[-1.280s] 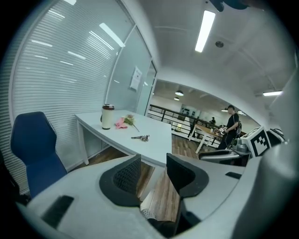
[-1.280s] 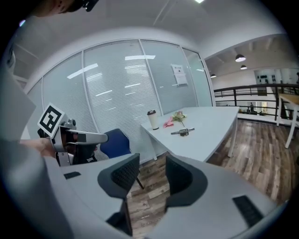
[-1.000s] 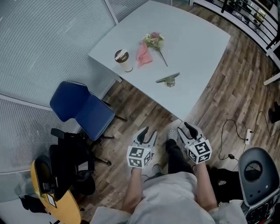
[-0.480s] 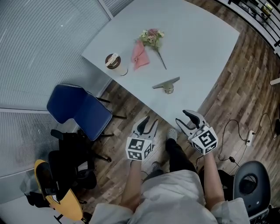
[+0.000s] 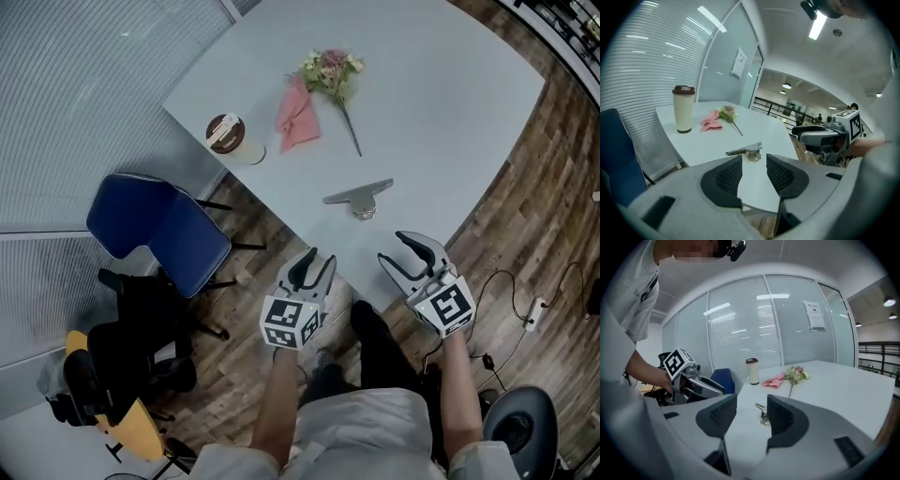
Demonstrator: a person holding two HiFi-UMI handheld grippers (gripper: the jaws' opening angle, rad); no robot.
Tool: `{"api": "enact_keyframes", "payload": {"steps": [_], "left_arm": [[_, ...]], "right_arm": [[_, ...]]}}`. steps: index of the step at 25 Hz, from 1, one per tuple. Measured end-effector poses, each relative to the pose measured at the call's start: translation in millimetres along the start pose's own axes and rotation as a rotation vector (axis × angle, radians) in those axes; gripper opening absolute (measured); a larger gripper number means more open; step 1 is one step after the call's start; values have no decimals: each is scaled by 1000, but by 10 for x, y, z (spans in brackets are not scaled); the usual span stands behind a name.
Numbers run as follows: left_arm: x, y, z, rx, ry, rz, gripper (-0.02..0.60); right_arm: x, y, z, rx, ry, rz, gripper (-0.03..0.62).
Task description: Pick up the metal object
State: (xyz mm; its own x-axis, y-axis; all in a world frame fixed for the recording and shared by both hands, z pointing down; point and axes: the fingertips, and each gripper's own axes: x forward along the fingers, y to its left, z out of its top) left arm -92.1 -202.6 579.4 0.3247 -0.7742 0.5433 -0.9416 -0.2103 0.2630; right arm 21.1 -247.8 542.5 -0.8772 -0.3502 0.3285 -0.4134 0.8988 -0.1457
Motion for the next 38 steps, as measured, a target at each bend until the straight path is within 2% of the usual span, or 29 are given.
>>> {"api": "enact_keyframes", "payload": {"steps": [5,12,14,18,19,24,27,32,38], "left_arm": [[258,-1,-78,3,14,2,160],[438,-23,-228,6,19,-16,159],[472,-33,-282,31,26,-26,158],[546,-57,-364,156,41,-23,158],[564,-64,-378,167,39,-31,159],[657,14,-408,120,8,-61,158],[638,98,-392,115,-5,-51,158],[694,171,-394,99,-40,-68,158],[675,223,-593,90,-23,-72,158]], "right_arm": [[231,-150,-204,-51,29,27,193],[527,-274,-474,-128,95,10,187],[620,-336,-539,-169,120,0,186],[742,-469,-648,-272,186,-37,183],[772,-491,-654,-304,202,-44,183],[946,-514,-720,-462,275,-23,179],[1056,-493,-734,-504,285,-7,169],[1144,-579,-759,-559,297,-32,140],[1160,-548,-776,-681,326,-66,101]]}}
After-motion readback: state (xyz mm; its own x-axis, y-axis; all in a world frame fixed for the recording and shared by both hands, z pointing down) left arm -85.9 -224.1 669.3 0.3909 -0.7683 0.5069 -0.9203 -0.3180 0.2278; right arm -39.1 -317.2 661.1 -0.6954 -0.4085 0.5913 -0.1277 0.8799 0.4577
